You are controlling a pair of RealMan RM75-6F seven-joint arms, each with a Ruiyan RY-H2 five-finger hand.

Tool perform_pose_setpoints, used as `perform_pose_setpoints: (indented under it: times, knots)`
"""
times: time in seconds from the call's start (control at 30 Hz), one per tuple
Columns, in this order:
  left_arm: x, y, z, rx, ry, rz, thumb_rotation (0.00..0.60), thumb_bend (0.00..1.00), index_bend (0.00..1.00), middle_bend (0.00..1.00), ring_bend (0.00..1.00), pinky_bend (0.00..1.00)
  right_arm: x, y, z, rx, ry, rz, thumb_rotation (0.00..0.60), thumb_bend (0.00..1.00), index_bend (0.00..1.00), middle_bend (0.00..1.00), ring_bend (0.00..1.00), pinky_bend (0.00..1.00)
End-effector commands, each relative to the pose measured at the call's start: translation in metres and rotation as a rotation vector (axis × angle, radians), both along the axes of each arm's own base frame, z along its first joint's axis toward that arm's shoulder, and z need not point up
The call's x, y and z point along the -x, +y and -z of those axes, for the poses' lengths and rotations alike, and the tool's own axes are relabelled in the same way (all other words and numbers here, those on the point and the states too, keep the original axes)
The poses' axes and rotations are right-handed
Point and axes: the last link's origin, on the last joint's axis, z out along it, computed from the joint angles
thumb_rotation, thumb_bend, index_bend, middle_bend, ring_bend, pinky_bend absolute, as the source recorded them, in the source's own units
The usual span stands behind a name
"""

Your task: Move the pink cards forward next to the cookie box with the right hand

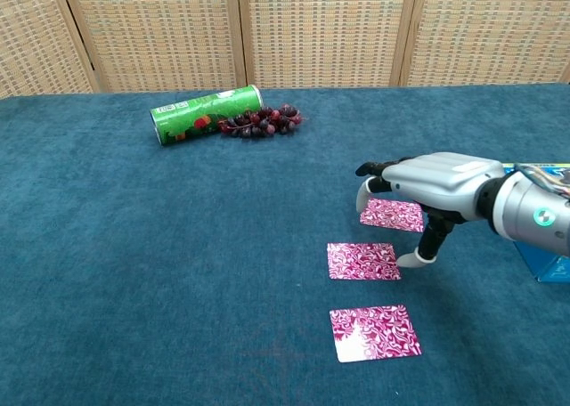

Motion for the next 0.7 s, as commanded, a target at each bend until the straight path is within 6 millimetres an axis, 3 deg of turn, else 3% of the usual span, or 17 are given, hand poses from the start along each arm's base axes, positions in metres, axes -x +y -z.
perform_pose_setpoints:
  times: [0.03,0.7]
  knots:
    - [0.000,0.000,0.000,0.001,-0.001,0.000,0.600,0.01,0.00,0.00,0.00,0.00,-0.013,0.002,0.009,-0.014,0.002,0.032,0.600,0.26,0.24,0.00,0.00,0.00]
    - [0.000,0.000,0.000,0.005,-0.004,0.002,0.600,0.01,0.00,0.00,0.00,0.00,-0.020,0.006,0.031,-0.024,-0.003,0.119,0.600,0.28,0.26,0.00,0.00,0.00]
